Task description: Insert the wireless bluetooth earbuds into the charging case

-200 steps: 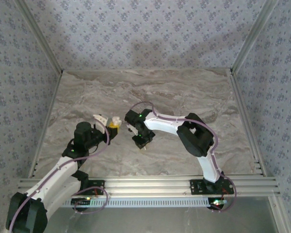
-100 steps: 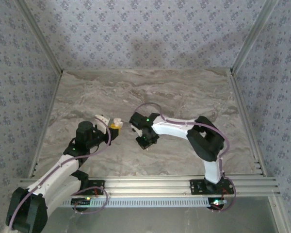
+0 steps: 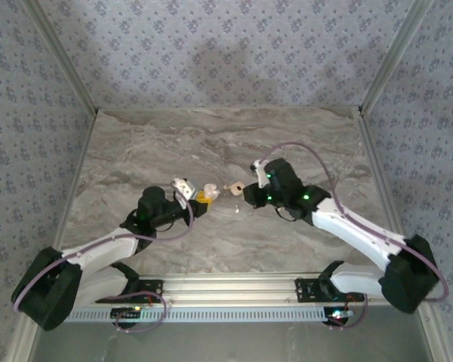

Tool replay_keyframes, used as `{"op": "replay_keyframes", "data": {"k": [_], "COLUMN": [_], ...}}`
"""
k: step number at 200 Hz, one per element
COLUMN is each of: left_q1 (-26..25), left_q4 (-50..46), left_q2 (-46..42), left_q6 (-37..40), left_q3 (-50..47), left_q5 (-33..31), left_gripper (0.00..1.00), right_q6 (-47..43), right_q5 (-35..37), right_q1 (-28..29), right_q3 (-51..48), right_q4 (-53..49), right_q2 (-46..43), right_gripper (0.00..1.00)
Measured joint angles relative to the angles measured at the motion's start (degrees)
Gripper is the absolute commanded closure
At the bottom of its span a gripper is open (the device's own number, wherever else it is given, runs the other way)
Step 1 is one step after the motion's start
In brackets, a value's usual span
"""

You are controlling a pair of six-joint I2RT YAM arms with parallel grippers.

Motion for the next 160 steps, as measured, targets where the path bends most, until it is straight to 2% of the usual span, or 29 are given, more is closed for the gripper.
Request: {"op": "replay_keyframes", "data": {"k": [21,54,103,160], "left_q1": [-1.4,-3.9,-6.0,-6.4], "left_q4": [4.3,9.5,13.7,15.9], "left_q2": [4.6,10.8,16.3,17.1], "left_q6": [0.0,0.0,0.0,-0.3], "left_q3": [2.7,7.5,11.6,13.2], "left_q5": [2.0,4.6,7.3,7.8], "left_gripper": [0.86,0.87,0.87,0.87], "right_q6": [-0.3,-2.7,-5.0,-6.3], "right_q5": [-1.8,-4.2,-8.3,-10.0], "right_q1": [-2.6,-3.6,-3.5,-2.6], "right_q3": [-2.3,-3.3,-3.3,-4.5], "right_q4": [3.4,8.2,12.9,17.1], "right_q2": [-5.6,-10.1,-10.5,-10.3], "right_gripper": [0.78,0.78,0.78,0.78]}}
